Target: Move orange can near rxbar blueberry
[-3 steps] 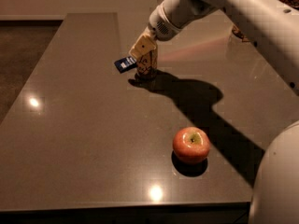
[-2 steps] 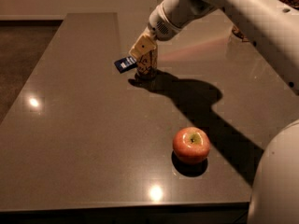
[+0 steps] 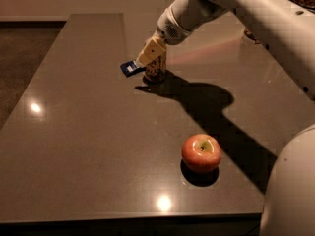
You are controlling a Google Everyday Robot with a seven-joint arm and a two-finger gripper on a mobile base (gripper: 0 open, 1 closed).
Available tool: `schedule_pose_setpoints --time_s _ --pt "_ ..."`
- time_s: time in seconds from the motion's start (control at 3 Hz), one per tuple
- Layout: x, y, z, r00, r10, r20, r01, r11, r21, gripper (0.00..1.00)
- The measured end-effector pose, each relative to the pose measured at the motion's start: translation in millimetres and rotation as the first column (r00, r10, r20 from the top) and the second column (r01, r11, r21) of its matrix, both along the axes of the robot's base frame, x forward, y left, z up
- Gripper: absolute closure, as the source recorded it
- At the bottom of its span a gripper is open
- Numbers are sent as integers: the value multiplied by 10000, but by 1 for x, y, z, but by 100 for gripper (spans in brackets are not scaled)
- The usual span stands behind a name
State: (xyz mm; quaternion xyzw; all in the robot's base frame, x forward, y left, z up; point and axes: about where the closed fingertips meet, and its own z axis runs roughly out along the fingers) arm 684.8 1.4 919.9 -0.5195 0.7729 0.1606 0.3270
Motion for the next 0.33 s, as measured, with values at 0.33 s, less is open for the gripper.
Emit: schedule_pose_setpoints --time_s 0.33 --pt "0 1 0 10000 9 -7 -9 10000 -1 0"
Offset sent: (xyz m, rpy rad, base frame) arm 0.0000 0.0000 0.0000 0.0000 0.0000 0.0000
